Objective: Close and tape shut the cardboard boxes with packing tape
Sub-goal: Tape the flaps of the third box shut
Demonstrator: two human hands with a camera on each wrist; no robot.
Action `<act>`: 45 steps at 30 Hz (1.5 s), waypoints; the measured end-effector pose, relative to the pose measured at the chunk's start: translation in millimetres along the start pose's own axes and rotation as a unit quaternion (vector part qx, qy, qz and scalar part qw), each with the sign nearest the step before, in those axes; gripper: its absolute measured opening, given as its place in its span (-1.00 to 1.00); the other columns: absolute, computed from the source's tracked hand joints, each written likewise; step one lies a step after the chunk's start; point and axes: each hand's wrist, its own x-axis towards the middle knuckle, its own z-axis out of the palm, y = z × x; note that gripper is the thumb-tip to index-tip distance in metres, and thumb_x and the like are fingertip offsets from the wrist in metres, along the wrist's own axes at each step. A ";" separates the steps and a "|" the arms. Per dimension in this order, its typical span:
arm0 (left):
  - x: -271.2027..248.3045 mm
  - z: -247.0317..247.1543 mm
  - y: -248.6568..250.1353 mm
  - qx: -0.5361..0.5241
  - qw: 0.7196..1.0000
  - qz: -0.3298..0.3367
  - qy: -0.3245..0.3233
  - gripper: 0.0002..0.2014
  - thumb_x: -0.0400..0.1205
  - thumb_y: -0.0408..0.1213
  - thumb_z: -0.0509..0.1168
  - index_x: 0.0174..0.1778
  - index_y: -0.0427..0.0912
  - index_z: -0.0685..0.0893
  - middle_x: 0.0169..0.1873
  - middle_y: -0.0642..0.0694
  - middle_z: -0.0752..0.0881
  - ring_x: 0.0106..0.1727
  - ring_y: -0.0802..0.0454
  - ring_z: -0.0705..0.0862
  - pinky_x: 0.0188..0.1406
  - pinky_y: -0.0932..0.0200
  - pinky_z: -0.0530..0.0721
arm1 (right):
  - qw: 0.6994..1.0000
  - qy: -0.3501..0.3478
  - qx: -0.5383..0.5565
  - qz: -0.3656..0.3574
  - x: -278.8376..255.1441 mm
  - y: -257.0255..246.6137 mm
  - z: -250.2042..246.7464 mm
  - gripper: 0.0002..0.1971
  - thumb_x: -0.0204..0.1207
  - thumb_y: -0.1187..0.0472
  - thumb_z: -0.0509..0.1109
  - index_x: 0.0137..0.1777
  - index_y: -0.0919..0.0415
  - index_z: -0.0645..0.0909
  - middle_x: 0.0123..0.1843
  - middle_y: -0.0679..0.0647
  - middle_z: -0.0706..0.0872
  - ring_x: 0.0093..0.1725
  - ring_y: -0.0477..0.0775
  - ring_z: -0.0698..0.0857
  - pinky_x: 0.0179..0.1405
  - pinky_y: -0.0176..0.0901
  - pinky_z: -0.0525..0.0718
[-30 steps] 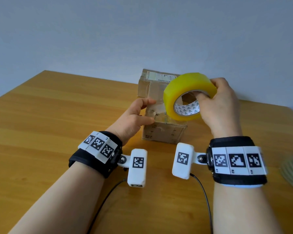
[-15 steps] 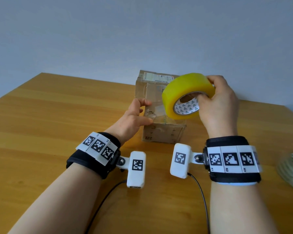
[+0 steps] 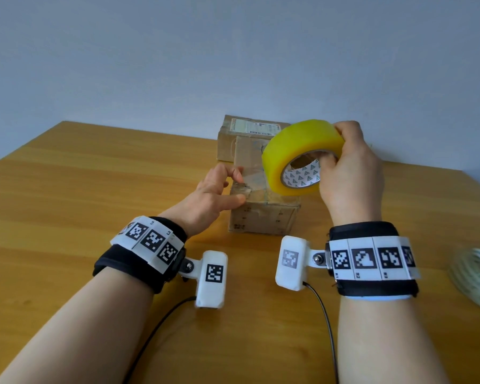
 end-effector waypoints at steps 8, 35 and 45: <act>-5.2 -10.2 1.2 0.042 0.999 0.010 -0.033 -0.80 0.57 -0.03 0.26 0.09 0.27 0.60 0.47 0.23 0.33 0.56 0.11 0.29 0.61 -0.24 0.27 | 0.996 0.026 -0.061 0.064 4.5 18.6 -25.8 -0.66 0.68 0.32 0.26 0.43 0.11 0.52 0.20 0.31 0.73 0.18 0.46 0.67 -0.14 0.07 0.43; 4.9 5.5 27.0 0.070 0.996 0.022 0.049 -0.71 0.42 0.07 0.25 0.04 0.30 0.71 -0.07 0.22 0.74 0.25 -0.09 0.60 0.36 -0.37 0.49 | 0.992 0.059 0.090 0.073 11.9 14.0 -16.0 -0.68 0.67 0.26 0.39 0.40 0.10 0.58 0.08 -0.02 0.69 0.13 0.21 0.69 0.03 0.02 0.60; 2.5 14.8 35.4 0.041 0.996 0.014 0.076 -0.67 0.44 0.14 0.35 0.11 0.21 0.70 -0.12 0.21 0.74 0.07 0.11 0.72 0.30 -0.13 0.62 | 0.978 0.082 0.176 0.076 11.8 7.6 -15.7 -0.74 0.66 0.25 0.40 0.33 0.12 0.59 -0.04 -0.11 0.64 0.01 0.04 0.65 0.10 0.04 0.67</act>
